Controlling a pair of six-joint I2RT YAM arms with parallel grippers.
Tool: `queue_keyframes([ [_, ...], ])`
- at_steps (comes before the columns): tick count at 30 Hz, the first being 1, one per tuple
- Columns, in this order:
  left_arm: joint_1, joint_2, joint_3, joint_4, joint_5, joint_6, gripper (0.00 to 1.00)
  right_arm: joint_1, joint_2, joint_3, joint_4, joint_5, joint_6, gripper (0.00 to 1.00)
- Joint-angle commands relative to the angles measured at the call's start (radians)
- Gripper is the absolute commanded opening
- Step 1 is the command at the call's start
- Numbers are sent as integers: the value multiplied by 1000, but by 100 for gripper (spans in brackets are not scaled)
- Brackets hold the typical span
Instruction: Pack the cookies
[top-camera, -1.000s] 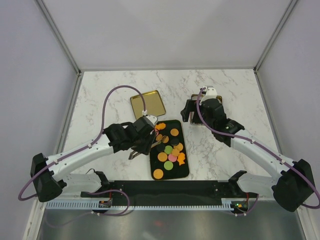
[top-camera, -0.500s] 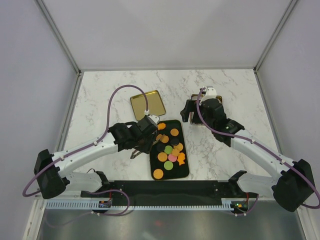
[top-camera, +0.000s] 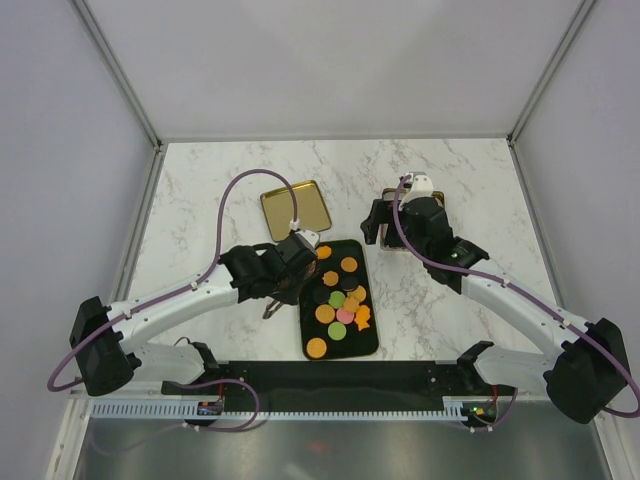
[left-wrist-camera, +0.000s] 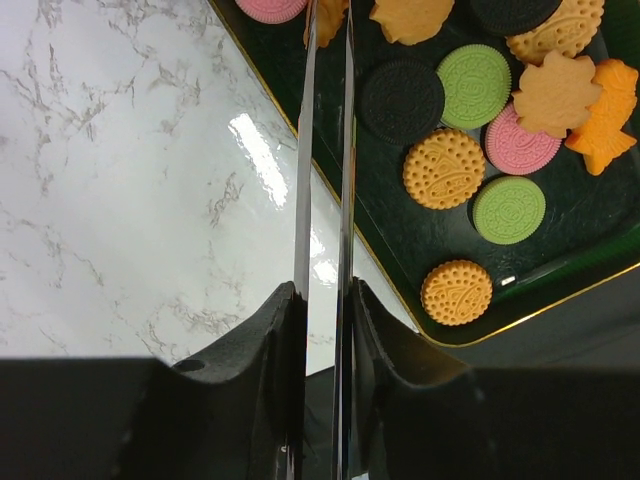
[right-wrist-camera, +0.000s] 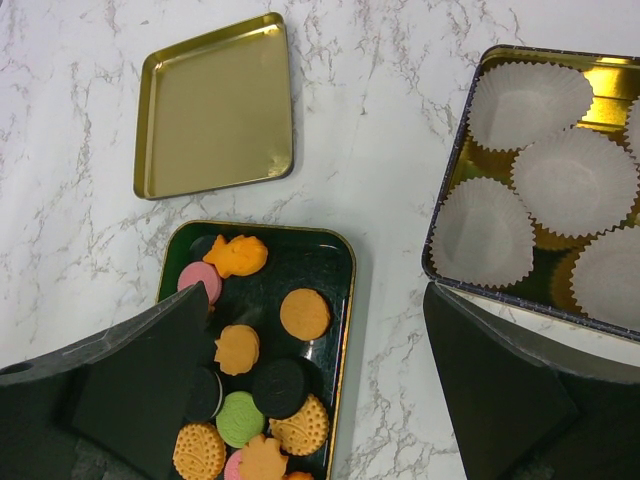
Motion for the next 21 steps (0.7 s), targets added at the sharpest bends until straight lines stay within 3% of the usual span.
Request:
queue_keyframes([
  [1,-4,-16,38,13,-40,-10,25,1,-25,30,18,-10,-8,98],
  [12,-3,47,253,18,-32,19,18,1,-78,56,-39,129,-10,98],
  [21,52,363,527,243,17,48,15,-31,-125,186,-194,393,-34,98],
])
